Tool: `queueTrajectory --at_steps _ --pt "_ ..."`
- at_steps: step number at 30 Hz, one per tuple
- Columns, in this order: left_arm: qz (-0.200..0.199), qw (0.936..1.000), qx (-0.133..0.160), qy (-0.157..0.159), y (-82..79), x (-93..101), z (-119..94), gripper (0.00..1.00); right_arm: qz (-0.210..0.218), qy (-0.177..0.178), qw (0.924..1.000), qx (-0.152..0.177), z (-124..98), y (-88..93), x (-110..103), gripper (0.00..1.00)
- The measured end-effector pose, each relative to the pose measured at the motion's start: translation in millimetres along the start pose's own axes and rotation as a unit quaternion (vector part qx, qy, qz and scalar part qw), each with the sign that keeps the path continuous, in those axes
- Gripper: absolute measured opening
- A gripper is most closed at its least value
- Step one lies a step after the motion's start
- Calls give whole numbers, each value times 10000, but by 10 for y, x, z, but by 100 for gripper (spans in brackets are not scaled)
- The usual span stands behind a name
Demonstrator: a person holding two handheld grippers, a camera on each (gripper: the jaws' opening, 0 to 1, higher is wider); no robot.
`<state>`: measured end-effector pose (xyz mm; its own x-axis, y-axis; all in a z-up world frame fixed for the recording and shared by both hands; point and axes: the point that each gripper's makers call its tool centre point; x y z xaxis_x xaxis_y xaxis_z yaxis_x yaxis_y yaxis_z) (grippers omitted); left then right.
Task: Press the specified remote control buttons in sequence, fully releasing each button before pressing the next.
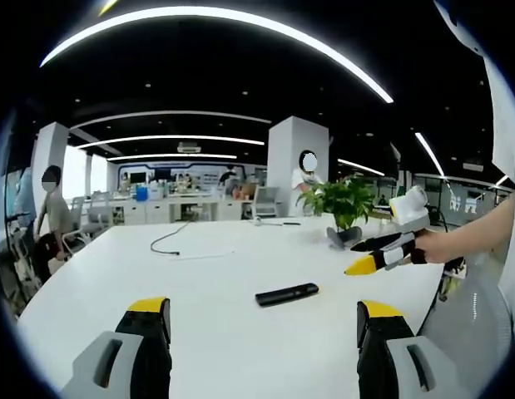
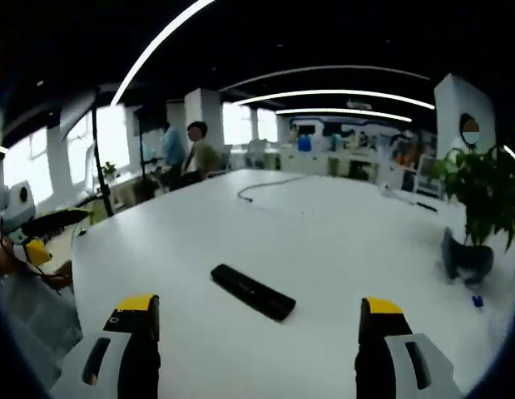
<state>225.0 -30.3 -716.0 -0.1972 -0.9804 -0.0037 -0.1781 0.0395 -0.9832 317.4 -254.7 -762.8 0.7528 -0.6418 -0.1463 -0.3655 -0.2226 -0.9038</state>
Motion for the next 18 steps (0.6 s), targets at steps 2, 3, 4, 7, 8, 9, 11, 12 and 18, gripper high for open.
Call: queueTrajectory --at_steps 2,3,4,7,8,9,11,12,18 --pt "-13 10000 -7 8 1 2 1 96 -110 69 9999 -19 -58 21 -29 99" --pt "-12 10000 -11 12 3 4 1 96 -232 119 9996 -87 -122 55 -59 99" --pt "-10 10000 -14 14 4 5 2 96 -262 137 9995 -86 -153 64 -81 99" --pt "0 10000 -20 28 5 16 4 96 -382 199 9990 -78 -267 89 -136 99" --pt "19 10000 -23 33 8 21 5 96 -387 207 9990 -67 -293 93 -148 99" --pt "22 10000 -28 36 9 24 5 96 -373 233 9990 -34 -330 91 -156 99" --pt "32 10000 -29 46 11 31 5 96 -350 274 9990 90 -415 80 -174 99" --pt "41 10000 -28 47 11 33 5 96 -330 320 9989 128 -453 79 -174 99" --pt "47 10000 -11 32 9 30 2 96 -258 631 9975 208 -692 123 -157 99"
Point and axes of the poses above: the point that each gripper's makers call its tool centre point, and the gripper's own axes: z roughly forward along the fingers, x roughly to its right, y roughly out of its underside, and after that the axes turned 15 degrees about -y, right-handed
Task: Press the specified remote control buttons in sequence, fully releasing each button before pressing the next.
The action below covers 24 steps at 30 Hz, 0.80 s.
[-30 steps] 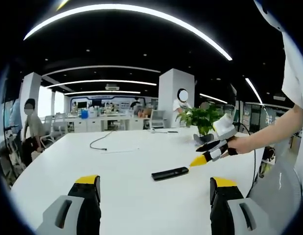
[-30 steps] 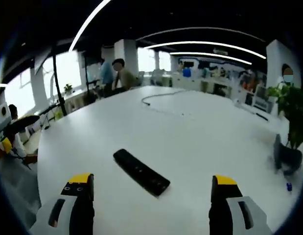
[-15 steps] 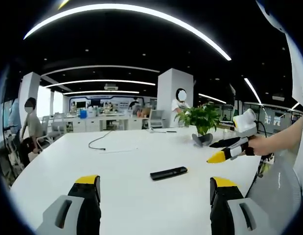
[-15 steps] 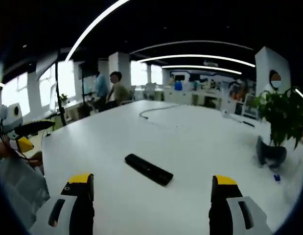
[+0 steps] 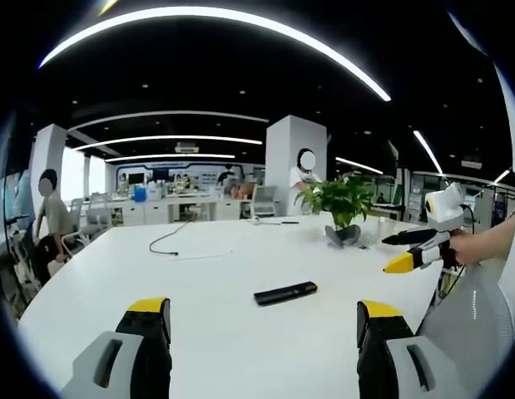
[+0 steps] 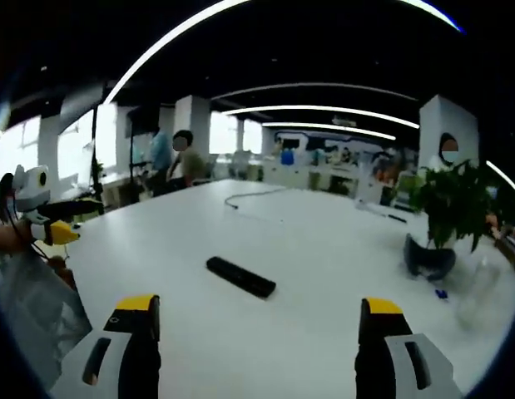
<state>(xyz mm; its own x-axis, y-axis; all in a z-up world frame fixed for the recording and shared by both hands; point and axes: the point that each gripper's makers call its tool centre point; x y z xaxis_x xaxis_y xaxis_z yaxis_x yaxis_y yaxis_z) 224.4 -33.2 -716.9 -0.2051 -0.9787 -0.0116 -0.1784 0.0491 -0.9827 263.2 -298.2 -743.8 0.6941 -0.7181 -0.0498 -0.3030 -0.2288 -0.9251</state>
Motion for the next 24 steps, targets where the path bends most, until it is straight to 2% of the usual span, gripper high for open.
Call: queueTrajectory --at_steps 6,9,11,14,16,19,24 --pt "26 10000 20 -37 -4 -12 -8 96 85 260 9996 51 -231 56 -3 99" --pt "33 9999 52 -96 -13 -32 -15 96 151 457 9988 88 -342 147 24 98" --pt "20 9999 55 -115 -15 -42 -15 96 330 575 9977 126 -373 188 55 97" --pt "23 9999 25 -139 0 -56 -15 96 284 671 9971 209 -384 146 94 95" --pt "65 9997 59 -238 -15 -90 -5 96 129 666 9975 188 -371 123 70 94" --pt "35 9993 73 -351 -16 -134 -12 96 -94 608 9981 -30 -340 166 25 93" --pt "-42 9992 223 -326 -74 -125 -47 96 -186 484 9986 -48 -307 163 -28 95"
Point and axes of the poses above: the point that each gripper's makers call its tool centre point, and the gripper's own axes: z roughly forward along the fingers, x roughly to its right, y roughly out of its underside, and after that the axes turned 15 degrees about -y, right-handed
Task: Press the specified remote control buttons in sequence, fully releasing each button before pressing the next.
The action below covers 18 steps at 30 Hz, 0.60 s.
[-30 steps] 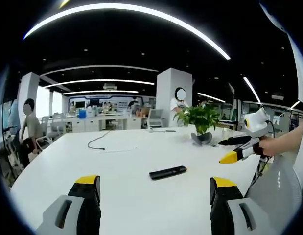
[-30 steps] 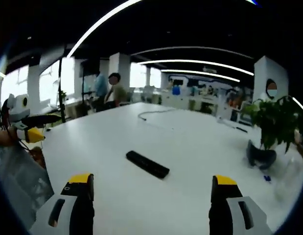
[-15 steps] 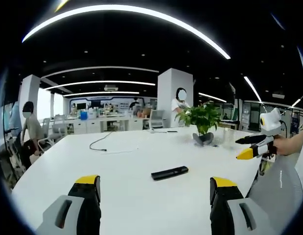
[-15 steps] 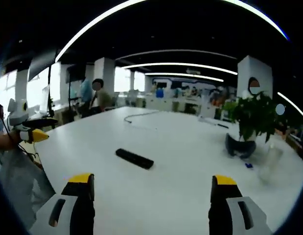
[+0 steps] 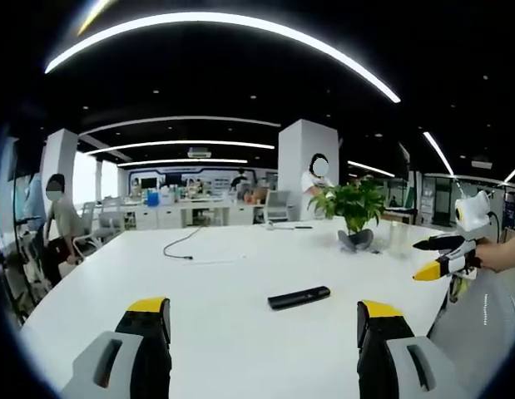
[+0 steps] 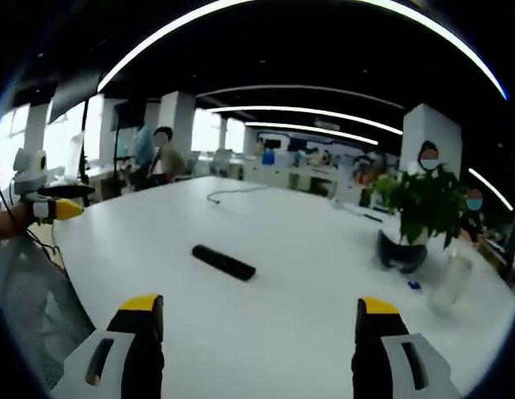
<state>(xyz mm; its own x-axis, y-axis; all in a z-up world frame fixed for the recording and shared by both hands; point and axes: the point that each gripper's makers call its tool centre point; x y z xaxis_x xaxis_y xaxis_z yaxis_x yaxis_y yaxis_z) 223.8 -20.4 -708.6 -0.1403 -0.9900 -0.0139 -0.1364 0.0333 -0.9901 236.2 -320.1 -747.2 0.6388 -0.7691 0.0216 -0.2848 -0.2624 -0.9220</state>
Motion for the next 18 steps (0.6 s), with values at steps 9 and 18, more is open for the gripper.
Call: queueTrajectory --at_steps 9,18 --pt "91 9999 -125 -32 58 -21 13 96 95 -42 9999 24 1 3 -4 94" --pt "71 9998 -142 -111 63 -53 12 96 225 -108 9997 -36 19 44 0 93"
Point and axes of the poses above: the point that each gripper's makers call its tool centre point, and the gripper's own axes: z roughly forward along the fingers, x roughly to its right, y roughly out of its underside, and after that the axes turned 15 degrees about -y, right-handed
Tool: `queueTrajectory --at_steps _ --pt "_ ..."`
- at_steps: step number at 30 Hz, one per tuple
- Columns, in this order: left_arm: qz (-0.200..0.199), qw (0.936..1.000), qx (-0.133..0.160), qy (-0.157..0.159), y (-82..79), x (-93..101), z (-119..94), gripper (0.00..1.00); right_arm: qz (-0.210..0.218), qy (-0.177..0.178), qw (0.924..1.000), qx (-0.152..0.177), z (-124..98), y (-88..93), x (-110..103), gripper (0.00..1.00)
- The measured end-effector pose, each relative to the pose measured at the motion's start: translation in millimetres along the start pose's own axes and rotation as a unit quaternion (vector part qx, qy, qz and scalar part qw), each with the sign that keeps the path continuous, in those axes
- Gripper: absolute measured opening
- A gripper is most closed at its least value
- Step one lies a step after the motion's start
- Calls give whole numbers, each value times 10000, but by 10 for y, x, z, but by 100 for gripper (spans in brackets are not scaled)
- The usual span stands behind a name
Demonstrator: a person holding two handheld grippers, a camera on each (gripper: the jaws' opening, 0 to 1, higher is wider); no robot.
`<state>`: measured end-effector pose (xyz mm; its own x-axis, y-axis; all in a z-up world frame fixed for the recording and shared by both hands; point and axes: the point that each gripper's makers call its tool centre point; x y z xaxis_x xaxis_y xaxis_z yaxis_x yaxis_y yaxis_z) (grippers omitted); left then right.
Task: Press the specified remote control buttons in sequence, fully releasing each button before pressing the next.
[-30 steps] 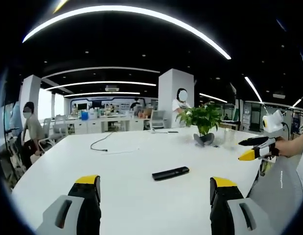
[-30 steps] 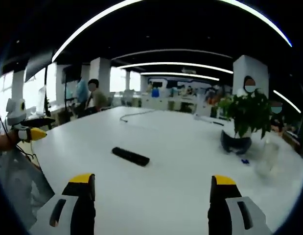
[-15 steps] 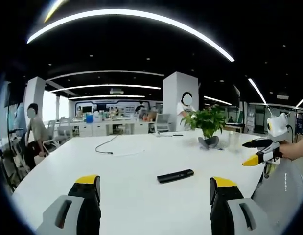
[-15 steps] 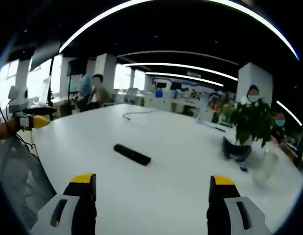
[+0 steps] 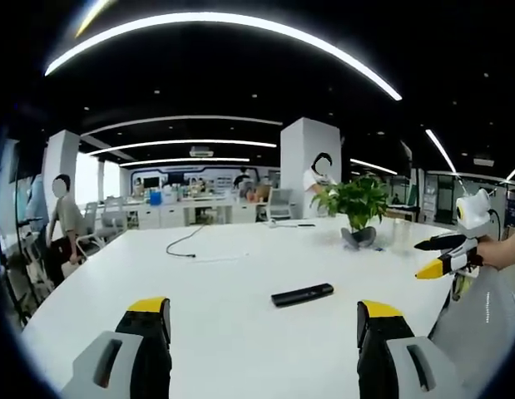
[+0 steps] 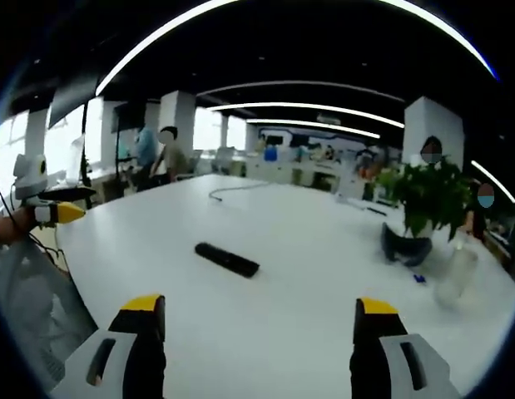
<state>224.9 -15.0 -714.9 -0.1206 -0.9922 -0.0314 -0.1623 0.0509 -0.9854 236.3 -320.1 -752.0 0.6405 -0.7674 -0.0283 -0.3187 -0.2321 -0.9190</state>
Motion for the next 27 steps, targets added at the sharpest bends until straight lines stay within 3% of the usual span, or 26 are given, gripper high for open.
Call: queueTrajectory --at_steps 16,21,25,26,27 --pt "-132 9996 -127 216 36 76 18 96 72 314 9992 255 -102 -59 129 91" --pt "-91 9988 -224 420 74 154 17 96 72 504 9984 247 -143 -57 189 90" --pt "-70 9985 -121 537 36 207 -7 96 74 647 9975 275 -176 -57 258 89" --pt "-71 9986 -91 516 21 212 -16 96 54 663 9974 280 -181 -62 261 88" --pt "68 9996 -3 291 -2 154 -6 96 16 677 9974 253 -182 -58 264 87"
Point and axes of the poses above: the point that each gripper's makers call its tool centre point, and the gripper's own axes: z roughly forward along the fingers, x roughly to its right, y roughly out of its underside, and after that the axes turned 15 degrees about -y, right-handed
